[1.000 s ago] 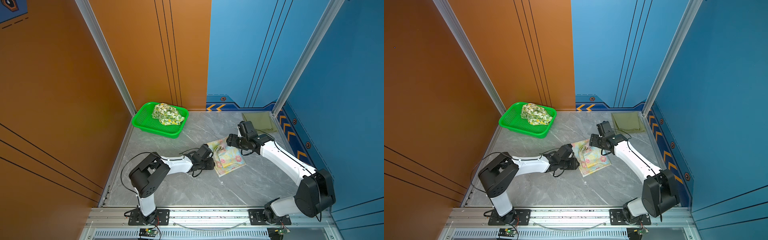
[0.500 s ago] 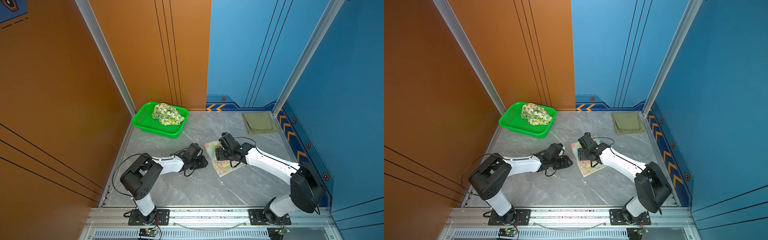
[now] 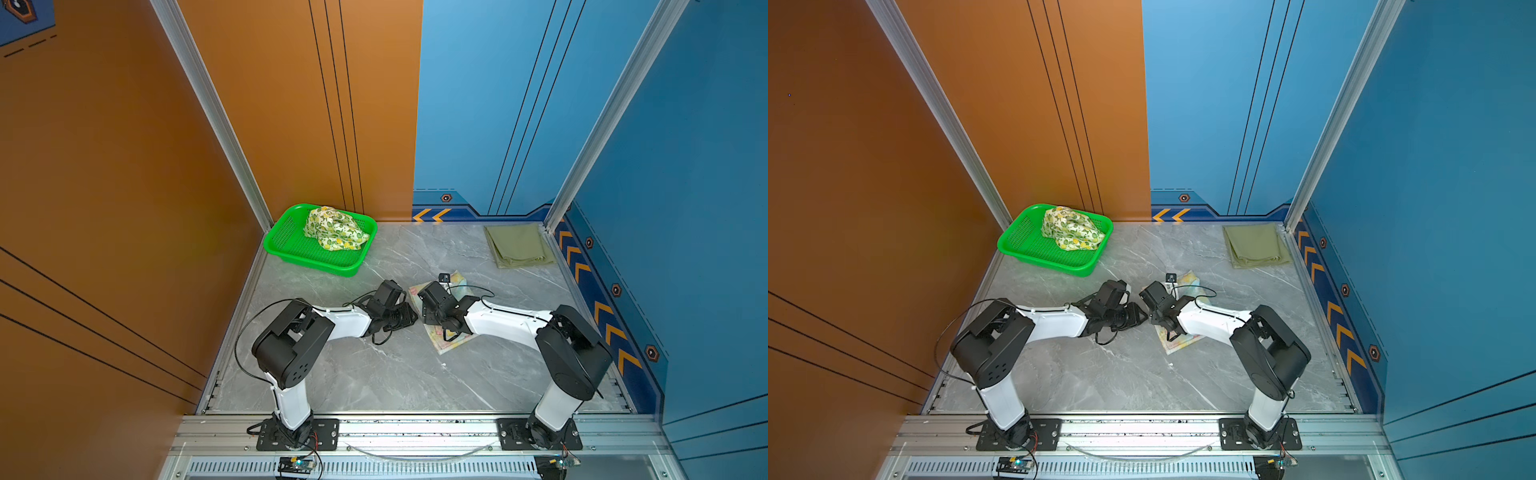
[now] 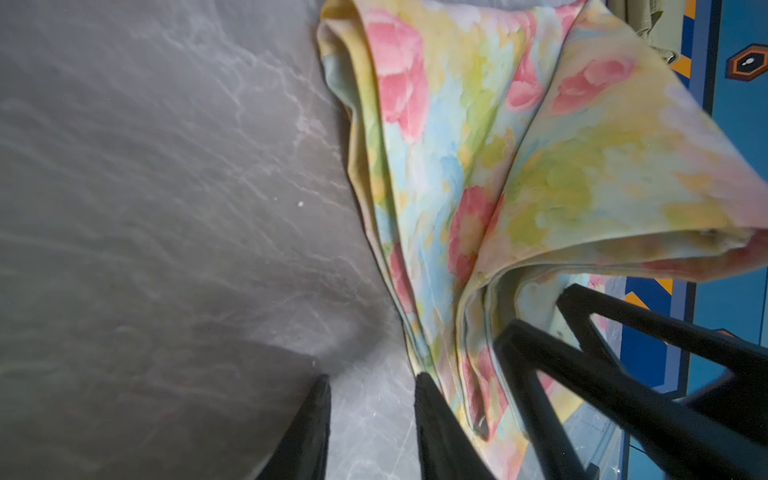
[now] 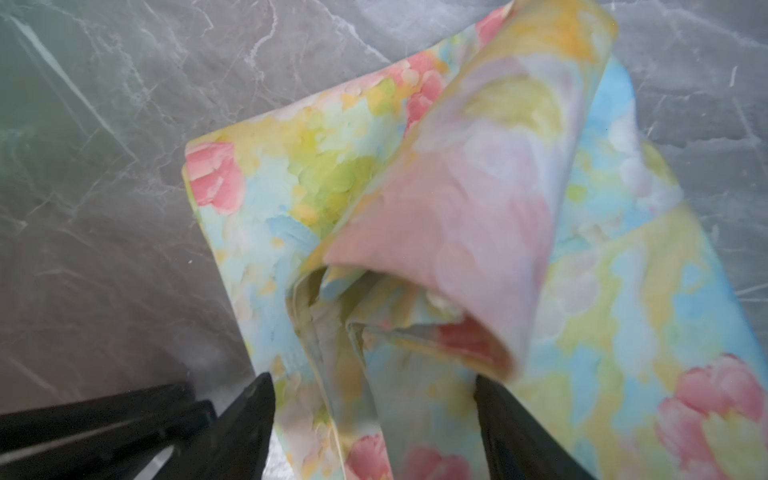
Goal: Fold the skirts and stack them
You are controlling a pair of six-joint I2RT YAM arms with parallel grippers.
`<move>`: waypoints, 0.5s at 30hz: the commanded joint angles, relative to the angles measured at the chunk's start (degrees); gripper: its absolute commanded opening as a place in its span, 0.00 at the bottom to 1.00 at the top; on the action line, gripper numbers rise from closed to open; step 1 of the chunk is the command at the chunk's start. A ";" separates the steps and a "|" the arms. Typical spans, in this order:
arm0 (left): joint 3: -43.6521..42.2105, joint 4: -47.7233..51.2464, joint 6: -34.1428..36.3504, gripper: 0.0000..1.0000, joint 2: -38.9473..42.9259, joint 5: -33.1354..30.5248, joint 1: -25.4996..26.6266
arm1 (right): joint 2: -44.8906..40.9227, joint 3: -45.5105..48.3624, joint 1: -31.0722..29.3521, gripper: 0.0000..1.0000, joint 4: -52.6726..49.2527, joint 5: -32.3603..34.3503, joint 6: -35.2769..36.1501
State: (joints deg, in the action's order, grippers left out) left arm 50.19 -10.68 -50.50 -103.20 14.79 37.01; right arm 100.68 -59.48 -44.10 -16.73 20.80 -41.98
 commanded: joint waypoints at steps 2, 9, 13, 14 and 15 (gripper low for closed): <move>0.33 2.46 -0.47 0.35 -2.27 -2.29 -0.68 | 3.49 -3.26 -0.36 0.72 1.16 5.63 -2.65; 0.76 0.95 -1.94 0.31 -3.91 -2.40 -0.99 | 6.39 -5.54 -0.22 0.37 0.67 7.71 -0.97; 1.05 0.24 -2.90 0.28 -4.57 -2.92 -0.71 | 5.69 -6.55 0.04 0.08 -0.50 6.49 1.75; 1.13 -0.24 -3.24 0.28 -4.84 -2.94 -0.46 | 5.59 -6.70 0.24 0.04 -1.00 6.16 2.25; 1.24 -0.80 -3.60 0.28 -5.14 -2.88 -0.30 | 5.27 -6.74 0.58 0.01 -1.16 5.49 3.02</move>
State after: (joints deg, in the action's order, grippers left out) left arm 51.24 -13.87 -52.73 -105.60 13.93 36.49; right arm 106.52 -64.69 -44.23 -15.90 25.78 -41.17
